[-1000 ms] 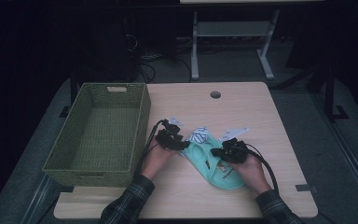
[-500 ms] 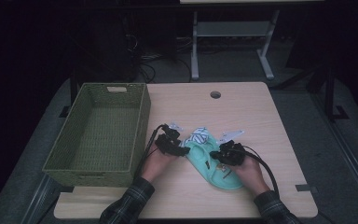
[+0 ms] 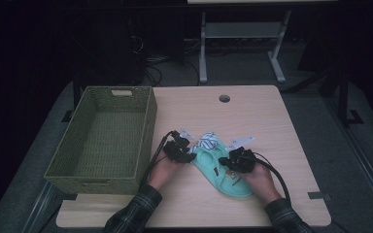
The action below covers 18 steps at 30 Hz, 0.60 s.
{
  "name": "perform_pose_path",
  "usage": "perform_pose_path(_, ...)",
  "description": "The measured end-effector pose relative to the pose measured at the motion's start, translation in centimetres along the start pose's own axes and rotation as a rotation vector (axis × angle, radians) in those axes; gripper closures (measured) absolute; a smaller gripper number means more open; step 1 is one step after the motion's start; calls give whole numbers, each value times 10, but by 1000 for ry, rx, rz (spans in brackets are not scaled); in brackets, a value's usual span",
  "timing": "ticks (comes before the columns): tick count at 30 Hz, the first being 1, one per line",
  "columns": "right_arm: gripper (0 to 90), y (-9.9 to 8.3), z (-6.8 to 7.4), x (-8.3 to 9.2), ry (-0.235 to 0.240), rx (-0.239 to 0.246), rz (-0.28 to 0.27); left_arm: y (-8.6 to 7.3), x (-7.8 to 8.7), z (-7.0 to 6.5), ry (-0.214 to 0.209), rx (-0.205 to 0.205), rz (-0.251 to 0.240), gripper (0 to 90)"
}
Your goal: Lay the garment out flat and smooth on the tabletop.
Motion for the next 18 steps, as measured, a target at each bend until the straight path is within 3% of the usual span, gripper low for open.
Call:
perform_pose_path(6, 897, 0, 0, 0, 1, -10, 1, 0, 0, -2, -19, 15, 2, 787)
perform_pose_path(11, 896, 0, -1, 1, 4, -15, -1, 1, -1, -1, -26, 43, -18, 802)
perform_pose_path(18, 896, -1, -1, 1, 3, -13, 2, 16, 9, -3, -43, 73, -88, 807)
Point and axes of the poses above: each handheld gripper's, and its own axes: x roughly backward along the jaws, y roughly out of its top, z roughly to its left, the point moved 8 cm from there along -x, roughly forward along the jaws, and after that the axes turned 15 degrees about -z, right-handed, at the moved point
